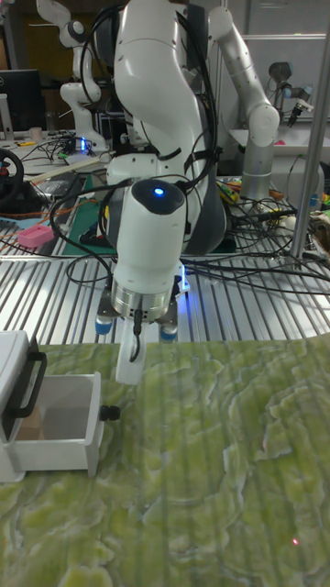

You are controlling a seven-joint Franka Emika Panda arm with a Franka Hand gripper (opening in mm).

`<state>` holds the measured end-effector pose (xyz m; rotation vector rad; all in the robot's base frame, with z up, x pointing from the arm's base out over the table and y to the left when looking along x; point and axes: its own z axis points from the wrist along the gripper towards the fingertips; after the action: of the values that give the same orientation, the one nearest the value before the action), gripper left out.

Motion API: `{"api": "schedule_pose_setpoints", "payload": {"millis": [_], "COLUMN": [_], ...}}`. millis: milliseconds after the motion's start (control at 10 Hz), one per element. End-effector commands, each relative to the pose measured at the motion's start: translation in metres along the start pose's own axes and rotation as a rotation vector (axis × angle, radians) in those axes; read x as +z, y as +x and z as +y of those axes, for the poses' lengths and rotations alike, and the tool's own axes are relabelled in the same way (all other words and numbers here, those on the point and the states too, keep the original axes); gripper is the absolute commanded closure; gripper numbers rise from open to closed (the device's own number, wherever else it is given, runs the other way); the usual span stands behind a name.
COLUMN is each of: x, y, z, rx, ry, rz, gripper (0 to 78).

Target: Grasp the handle and close the drawer

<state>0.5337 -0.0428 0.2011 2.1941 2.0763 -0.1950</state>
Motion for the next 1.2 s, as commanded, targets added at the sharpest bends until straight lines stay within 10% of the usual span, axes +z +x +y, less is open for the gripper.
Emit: {"api": "schedule_pose_setpoints", "payload": {"millis": [100, 400, 800, 1000, 1200], "x": [-0.0015, -0.0015, -0.0015, -0.0015, -0.0015], "y": [-0.0004, -0.0004, -0.0004, -0.0004, -0.0004], "z": [0.0017, 0.0017, 0.0017, 0.0017, 0.0017], "rx": [-0.263, -0.332, -0.198, -0.173, -0.115], "ry": [-0.015, -0.038, -0.036, -0.037, -0.036], "rz": [-0.036, 0.057, 0.052, 0.133, 0.139], "gripper": [77.6, 77.6, 77.6, 77.6, 77.6]}}
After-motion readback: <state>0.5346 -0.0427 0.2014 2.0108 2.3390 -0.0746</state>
